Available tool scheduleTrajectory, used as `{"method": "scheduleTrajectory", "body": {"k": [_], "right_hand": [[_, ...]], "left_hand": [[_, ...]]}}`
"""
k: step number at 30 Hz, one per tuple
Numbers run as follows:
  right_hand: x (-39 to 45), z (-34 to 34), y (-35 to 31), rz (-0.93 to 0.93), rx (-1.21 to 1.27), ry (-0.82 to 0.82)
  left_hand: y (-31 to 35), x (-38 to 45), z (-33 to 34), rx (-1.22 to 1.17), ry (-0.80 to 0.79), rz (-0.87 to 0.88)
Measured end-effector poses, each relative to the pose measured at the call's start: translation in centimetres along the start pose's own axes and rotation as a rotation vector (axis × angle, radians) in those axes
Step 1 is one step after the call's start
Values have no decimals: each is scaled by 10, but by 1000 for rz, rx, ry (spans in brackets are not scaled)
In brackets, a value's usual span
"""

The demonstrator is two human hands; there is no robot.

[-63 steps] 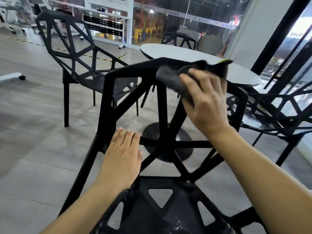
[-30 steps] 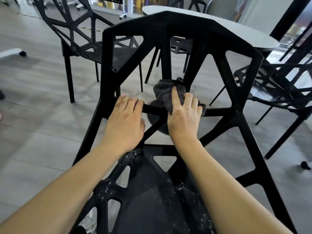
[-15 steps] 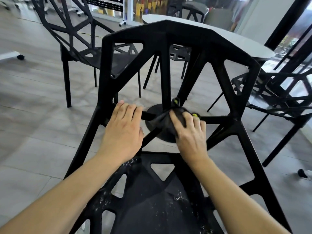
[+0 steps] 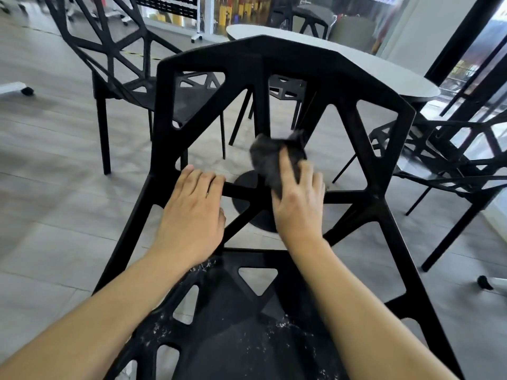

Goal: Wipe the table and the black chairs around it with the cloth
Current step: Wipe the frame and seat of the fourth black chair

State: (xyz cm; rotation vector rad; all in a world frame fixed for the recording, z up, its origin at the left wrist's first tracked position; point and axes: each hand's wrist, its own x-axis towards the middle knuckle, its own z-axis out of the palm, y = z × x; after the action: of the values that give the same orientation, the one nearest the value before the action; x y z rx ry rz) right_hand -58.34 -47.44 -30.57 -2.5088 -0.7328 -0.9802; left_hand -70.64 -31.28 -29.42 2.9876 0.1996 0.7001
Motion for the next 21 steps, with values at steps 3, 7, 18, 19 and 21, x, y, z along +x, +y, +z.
{"method": "scheduleTrajectory", "body": {"k": [3, 7, 18, 19, 21], "right_hand": [[-17, 4, 2, -64, -46, -42], [-12, -7, 10, -52, 11, -62], [-57, 13, -27, 37, 77, -20], [-61, 15, -37, 22, 89, -34], [-64, 21, -56, 57, 144, -45]], "left_hand": [[-2, -1, 3, -22, 18, 5], [-6, 0, 2, -99, 26, 25], [-49, -83, -50, -442, 55, -550], [-50, -88, -53, -526, 34, -623], [-50, -98, -59, -680, 28, -722]]}}
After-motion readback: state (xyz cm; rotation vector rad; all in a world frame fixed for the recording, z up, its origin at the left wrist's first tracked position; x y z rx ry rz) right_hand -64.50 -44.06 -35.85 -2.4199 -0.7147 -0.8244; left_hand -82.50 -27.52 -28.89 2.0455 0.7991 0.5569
